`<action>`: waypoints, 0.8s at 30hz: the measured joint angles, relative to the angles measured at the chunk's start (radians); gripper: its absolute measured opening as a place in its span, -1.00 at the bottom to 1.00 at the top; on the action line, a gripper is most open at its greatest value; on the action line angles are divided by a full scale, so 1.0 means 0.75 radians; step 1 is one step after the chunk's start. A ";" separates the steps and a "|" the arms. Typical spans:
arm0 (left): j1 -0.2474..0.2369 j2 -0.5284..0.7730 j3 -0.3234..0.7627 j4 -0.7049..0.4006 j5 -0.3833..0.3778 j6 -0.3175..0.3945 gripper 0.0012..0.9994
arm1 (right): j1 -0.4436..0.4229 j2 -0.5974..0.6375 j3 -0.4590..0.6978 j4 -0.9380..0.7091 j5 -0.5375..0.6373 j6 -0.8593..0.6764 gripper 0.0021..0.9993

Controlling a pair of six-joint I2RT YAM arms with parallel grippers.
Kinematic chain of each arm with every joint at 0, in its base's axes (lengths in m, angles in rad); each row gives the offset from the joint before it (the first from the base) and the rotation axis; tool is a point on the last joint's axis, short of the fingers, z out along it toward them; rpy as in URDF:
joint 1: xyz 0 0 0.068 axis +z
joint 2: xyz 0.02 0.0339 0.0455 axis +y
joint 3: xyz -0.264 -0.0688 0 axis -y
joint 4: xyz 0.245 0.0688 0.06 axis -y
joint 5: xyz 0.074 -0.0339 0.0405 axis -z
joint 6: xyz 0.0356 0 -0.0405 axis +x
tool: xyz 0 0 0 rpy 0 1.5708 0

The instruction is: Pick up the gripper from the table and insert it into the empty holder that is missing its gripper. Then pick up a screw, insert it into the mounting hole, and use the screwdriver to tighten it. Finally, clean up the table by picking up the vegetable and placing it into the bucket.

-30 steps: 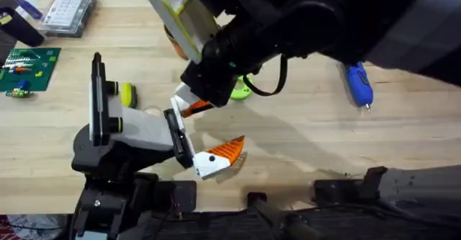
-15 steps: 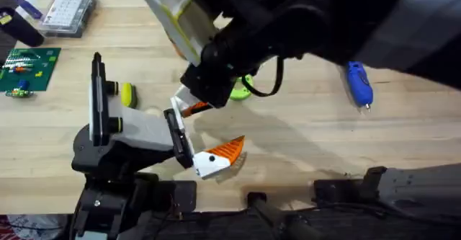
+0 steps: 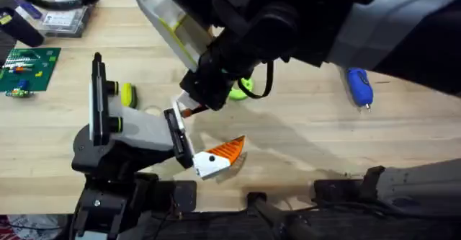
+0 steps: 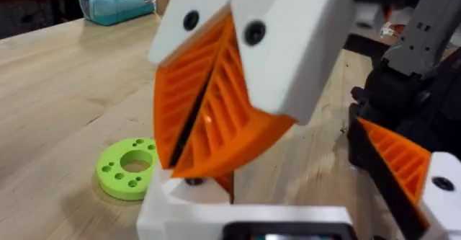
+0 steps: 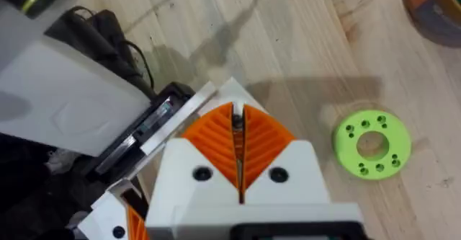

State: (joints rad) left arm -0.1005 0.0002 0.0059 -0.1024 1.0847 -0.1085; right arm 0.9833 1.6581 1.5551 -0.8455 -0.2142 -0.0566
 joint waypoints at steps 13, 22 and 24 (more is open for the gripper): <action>0.000 0.000 0.000 0.000 -0.001 -0.001 0.97 | 0.000 0.000 0.000 -0.006 0.010 -0.005 0.31; 0.000 0.000 0.000 0.001 -0.001 -0.001 0.97 | -0.005 0.000 0.000 -0.008 0.015 -0.004 0.50; 0.000 0.000 0.000 0.001 -0.001 -0.001 0.97 | -0.005 0.000 0.000 -0.008 0.015 -0.004 0.49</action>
State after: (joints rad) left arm -0.1005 0.0002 0.0059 -0.1020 1.0843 -0.1093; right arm 0.9794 1.6581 1.5551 -0.8513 -0.2031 -0.0597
